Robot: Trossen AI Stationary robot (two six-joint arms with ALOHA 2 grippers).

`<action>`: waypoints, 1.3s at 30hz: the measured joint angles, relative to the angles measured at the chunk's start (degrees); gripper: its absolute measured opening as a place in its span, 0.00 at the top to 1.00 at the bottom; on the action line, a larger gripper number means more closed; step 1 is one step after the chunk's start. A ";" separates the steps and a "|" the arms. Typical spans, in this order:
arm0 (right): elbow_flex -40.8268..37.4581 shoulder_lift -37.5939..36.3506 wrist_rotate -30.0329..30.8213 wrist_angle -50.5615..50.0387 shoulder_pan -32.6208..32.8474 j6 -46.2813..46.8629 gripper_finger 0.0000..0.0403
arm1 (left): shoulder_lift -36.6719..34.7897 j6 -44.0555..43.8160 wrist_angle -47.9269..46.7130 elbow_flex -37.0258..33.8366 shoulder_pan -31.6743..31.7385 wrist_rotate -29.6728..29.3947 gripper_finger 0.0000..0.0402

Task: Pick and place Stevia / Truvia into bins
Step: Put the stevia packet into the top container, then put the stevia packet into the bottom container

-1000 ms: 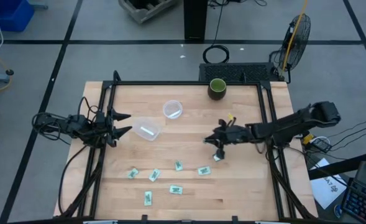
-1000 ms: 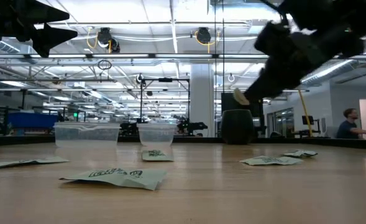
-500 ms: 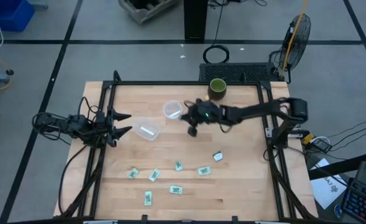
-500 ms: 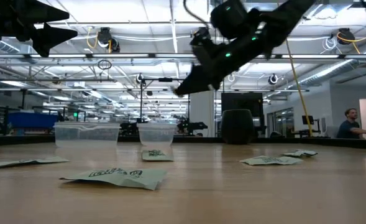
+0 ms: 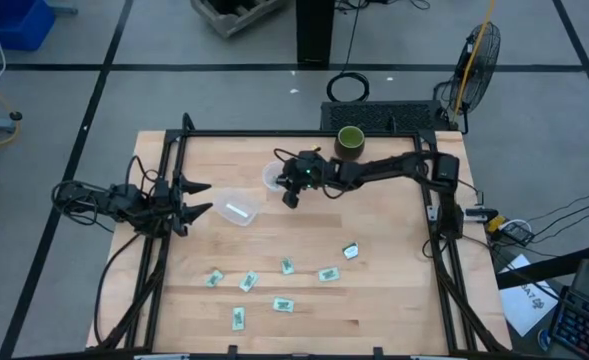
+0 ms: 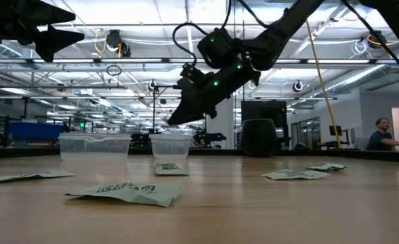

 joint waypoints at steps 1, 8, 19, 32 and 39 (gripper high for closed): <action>0.05 0.00 1.29 0.13 -0.20 -0.01 0.77 | 0.01 -0.01 -0.04 0.00 0.01 0.00 0.31; 0.05 -0.77 5.52 -2.88 -0.66 0.00 0.60 | -0.01 0.00 -0.01 0.00 0.01 0.00 0.31; -9.31 -14.55 -0.73 -28.14 7.53 -0.60 0.60 | -0.01 -0.01 0.01 0.00 0.01 0.00 0.31; -37.05 -37.38 4.79 -17.36 25.67 20.24 0.61 | 0.01 0.00 0.01 0.00 0.01 -0.02 0.31; -40.52 -36.79 12.36 -16.43 33.30 19.08 0.61 | 0.01 0.00 -0.01 0.00 0.00 -0.02 0.31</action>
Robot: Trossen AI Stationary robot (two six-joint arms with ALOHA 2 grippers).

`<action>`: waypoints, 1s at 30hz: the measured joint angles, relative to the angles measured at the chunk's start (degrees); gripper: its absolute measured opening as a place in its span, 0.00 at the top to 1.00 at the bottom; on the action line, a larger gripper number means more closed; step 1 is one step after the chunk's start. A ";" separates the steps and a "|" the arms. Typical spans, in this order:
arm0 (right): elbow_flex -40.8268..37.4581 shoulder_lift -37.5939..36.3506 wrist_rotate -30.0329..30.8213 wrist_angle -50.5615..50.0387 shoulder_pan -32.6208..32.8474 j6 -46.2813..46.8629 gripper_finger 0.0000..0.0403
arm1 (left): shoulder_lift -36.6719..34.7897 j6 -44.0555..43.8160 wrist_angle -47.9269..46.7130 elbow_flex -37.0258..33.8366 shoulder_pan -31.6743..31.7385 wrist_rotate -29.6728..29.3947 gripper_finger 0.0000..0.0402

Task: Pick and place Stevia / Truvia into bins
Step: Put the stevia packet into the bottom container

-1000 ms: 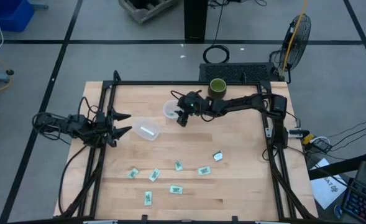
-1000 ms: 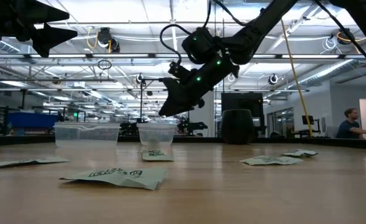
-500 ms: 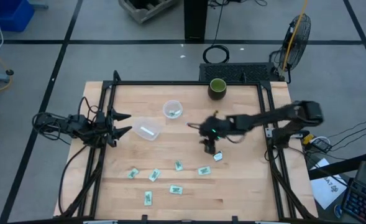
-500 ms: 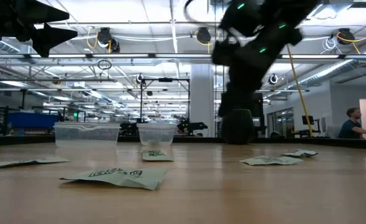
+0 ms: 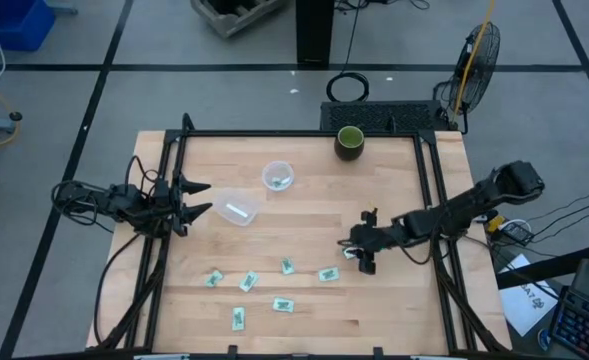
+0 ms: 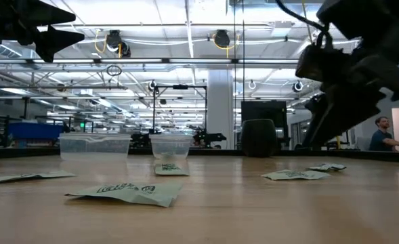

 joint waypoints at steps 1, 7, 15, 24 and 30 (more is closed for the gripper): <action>-0.02 0.00 1.00 0.25 0.92 0.06 0.61 | -0.02 -0.01 0.00 0.00 0.01 -0.01 0.31; -0.02 -0.22 5.10 5.46 4.96 0.13 0.61 | -0.01 0.00 0.00 0.00 -0.01 -0.01 0.31; -0.02 -0.28 6.80 13.50 8.68 -1.36 0.61 | -0.02 -0.01 0.02 0.00 0.01 -0.01 0.31; -0.02 -0.28 6.65 20.61 9.30 -4.05 0.61 | -0.01 0.00 0.01 0.00 2.02 0.04 0.31; -0.02 -0.28 6.36 23.95 9.80 -9.92 0.61 | -0.02 0.02 0.15 0.00 2.76 -0.29 0.31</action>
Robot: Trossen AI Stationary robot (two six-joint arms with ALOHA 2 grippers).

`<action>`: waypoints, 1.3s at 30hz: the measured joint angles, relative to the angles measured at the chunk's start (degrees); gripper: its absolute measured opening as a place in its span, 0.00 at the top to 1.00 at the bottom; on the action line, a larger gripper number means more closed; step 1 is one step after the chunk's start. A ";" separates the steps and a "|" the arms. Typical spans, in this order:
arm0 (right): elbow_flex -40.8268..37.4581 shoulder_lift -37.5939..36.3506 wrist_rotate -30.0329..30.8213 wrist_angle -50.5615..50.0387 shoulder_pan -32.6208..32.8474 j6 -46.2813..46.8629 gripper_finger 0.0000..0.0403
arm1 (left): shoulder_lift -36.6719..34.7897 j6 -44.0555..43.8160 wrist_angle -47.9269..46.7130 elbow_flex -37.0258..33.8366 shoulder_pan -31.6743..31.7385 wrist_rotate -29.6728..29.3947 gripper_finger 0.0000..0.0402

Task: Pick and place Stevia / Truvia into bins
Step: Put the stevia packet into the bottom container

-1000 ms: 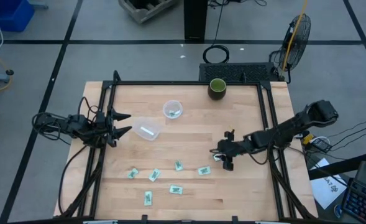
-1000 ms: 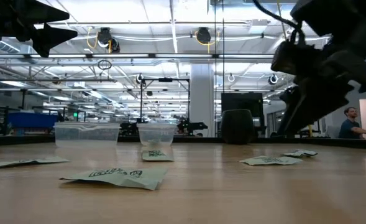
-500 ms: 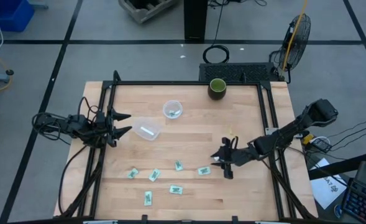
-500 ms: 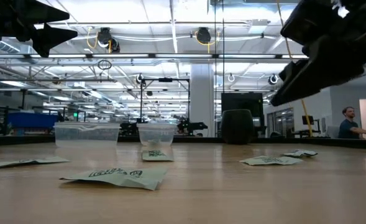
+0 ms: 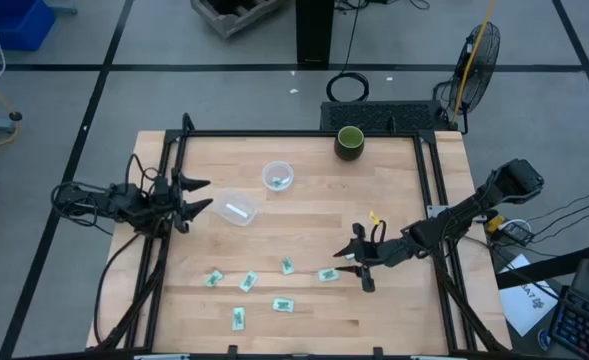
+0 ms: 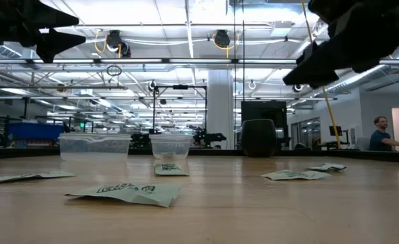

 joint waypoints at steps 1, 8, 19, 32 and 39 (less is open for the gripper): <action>0.00 0.00 0.06 1.04 -0.02 -1.84 0.61 | 0.02 0.12 0.35 0.00 0.00 -0.06 0.31; 0.00 0.00 0.17 8.77 -1.38 -13.67 0.62 | -0.02 -4.20 12.03 0.04 0.35 -3.11 0.31; 0.00 0.00 0.12 9.37 -1.94 -15.23 0.62 | 7.97 -29.74 19.89 0.07 0.22 4.03 0.31; 0.00 0.02 0.11 8.90 -1.36 -13.38 0.62 | 49.70 -29.41 28.87 8.07 -15.76 1.22 0.31; 0.00 0.02 0.20 7.24 -1.20 -13.25 0.61 | 60.30 -54.63 -18.18 25.96 -23.48 1.44 0.31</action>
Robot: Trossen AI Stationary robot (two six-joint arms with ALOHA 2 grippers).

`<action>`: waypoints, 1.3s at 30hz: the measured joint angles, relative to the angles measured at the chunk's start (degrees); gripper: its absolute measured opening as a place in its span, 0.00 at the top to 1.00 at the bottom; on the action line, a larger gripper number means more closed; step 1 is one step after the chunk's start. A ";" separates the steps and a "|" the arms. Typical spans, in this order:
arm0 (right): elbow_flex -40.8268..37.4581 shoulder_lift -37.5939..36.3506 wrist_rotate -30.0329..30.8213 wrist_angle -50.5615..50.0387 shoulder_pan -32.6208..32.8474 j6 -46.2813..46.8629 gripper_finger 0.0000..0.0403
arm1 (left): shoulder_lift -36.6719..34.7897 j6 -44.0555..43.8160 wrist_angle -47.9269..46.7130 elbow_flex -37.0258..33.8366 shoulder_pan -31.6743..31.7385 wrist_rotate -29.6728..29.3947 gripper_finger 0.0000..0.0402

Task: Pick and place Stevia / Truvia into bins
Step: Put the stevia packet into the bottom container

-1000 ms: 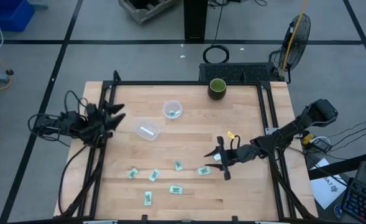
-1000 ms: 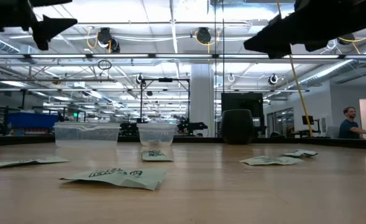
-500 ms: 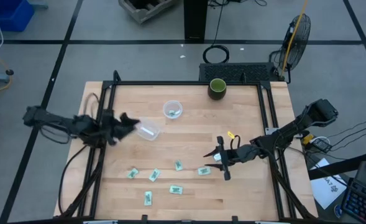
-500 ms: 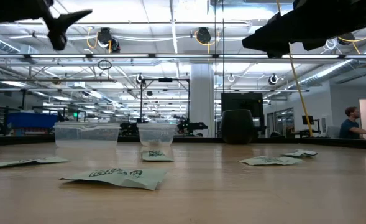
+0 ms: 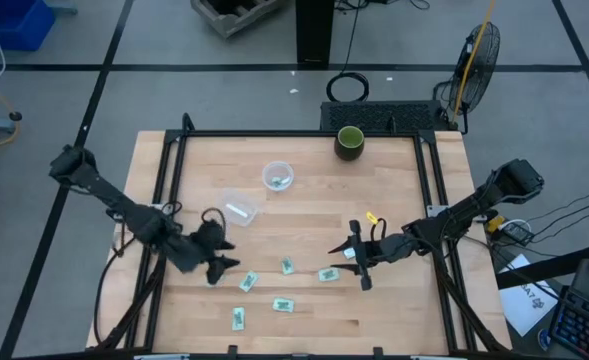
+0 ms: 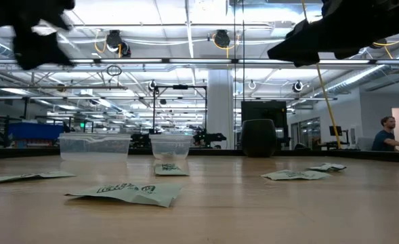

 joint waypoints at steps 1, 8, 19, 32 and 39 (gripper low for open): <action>0.00 0.00 0.02 0.02 0.00 0.03 0.61 | 1.53 -4.68 -6.42 2.09 -0.97 0.97 0.31; -0.01 0.00 -0.01 -3.82 0.92 5.21 0.61 | 12.95 -25.55 -17.26 5.60 -6.83 12.52 0.31; -0.07 0.00 -0.01 -4.28 1.88 5.64 0.61 | 25.06 -24.81 -15.29 7.99 -10.99 19.82 0.31; -0.07 0.00 0.04 -4.29 1.79 5.32 0.61 | 30.29 -26.44 -18.95 8.22 -10.83 22.69 0.31; -0.07 0.01 0.08 -4.31 1.75 5.18 0.62 | 30.37 -25.48 -24.35 10.61 -11.25 23.34 0.31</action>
